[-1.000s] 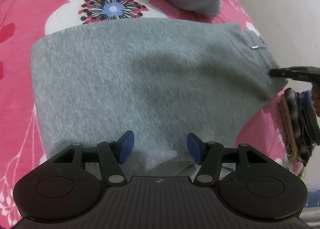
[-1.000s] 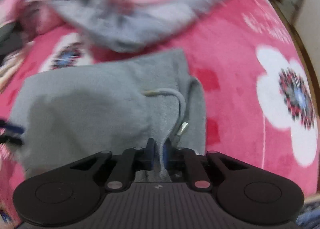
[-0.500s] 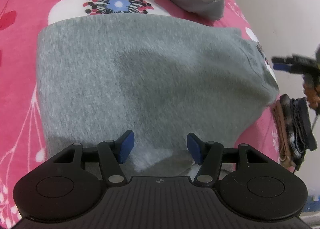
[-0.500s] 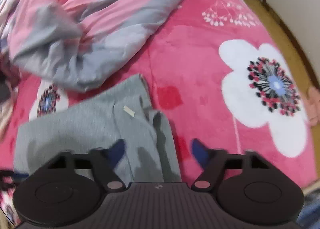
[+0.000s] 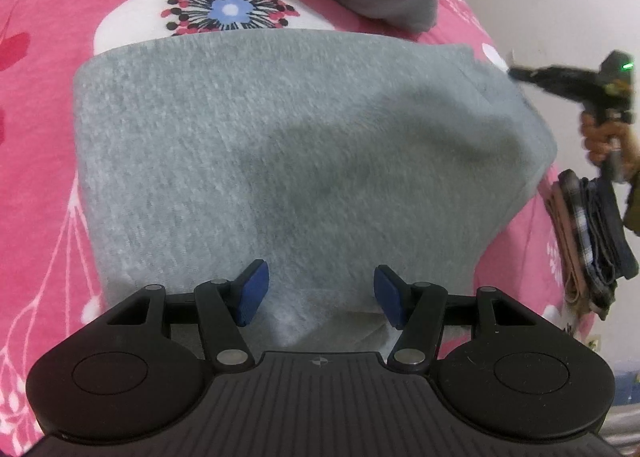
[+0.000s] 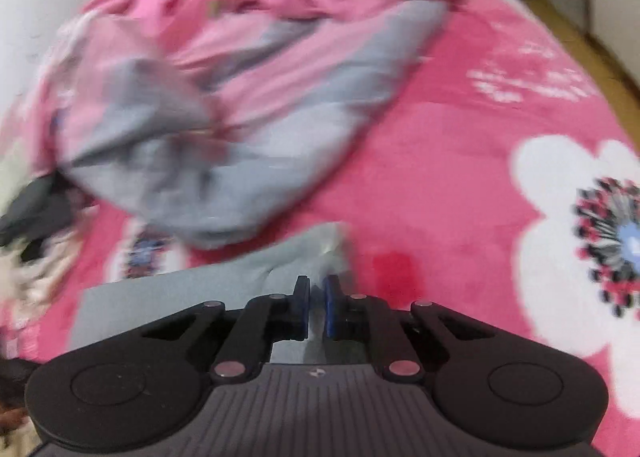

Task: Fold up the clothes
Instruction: 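Lay the folded end onto the sweatpants and open both grippers, then move the open left gripper to the folded sweatpants edge and close on it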

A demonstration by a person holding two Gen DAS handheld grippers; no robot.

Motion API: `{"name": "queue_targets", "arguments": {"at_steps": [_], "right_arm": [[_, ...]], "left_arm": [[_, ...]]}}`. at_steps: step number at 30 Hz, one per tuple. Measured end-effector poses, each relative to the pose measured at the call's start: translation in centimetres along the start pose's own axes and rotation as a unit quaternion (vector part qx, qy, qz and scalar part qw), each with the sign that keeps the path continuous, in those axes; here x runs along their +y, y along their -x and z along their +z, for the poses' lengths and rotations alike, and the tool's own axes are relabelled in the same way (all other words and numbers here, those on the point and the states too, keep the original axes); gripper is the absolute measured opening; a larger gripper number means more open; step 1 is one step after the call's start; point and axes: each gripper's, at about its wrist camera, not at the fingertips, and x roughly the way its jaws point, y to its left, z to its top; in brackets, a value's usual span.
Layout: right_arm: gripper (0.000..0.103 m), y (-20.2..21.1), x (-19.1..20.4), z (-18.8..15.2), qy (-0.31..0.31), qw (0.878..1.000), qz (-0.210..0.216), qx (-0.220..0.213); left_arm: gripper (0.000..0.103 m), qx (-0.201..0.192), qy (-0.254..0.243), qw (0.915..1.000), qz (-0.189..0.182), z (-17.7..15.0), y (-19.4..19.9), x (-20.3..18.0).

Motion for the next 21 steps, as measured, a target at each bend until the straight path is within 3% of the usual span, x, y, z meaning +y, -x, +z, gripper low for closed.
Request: {"name": "queue_targets", "arguments": {"at_steps": [3, 5, 7, 11, 16, 21], "right_arm": [[0.011, -1.6, -3.1, -0.6, -0.081, 0.996, -0.044, 0.022], [0.011, -0.2, -3.6, -0.7, -0.126, 0.991, -0.047, -0.003], [0.014, 2.4, -2.0, -0.4, -0.118, 0.991, -0.040, -0.048], [0.014, 6.3, 3.2, 0.0, -0.089, 0.994, 0.002, -0.070], [0.014, 5.0, 11.1, -2.0, -0.035, 0.996, 0.081, -0.006], [0.014, -1.2, 20.1, -5.8, 0.074, 0.988, 0.114, 0.074]], "left_arm": [[0.058, -0.004, 0.010, 0.9999, -0.005, 0.1, 0.2, 0.2], [0.059, -0.006, 0.021, 0.9997, -0.007, 0.1, 0.8, 0.4], [0.059, -0.011, 0.032, 0.9994, -0.010, 0.0, 1.6, 0.6], [0.059, -0.038, 0.063, 0.9966, -0.039, -1.0, 4.6, 1.0], [0.059, -0.056, 0.095, 0.9933, -0.035, -3.2, 7.5, 2.8], [0.059, -0.062, 0.134, 0.9889, -0.018, -4.4, 7.7, 5.2]]}}
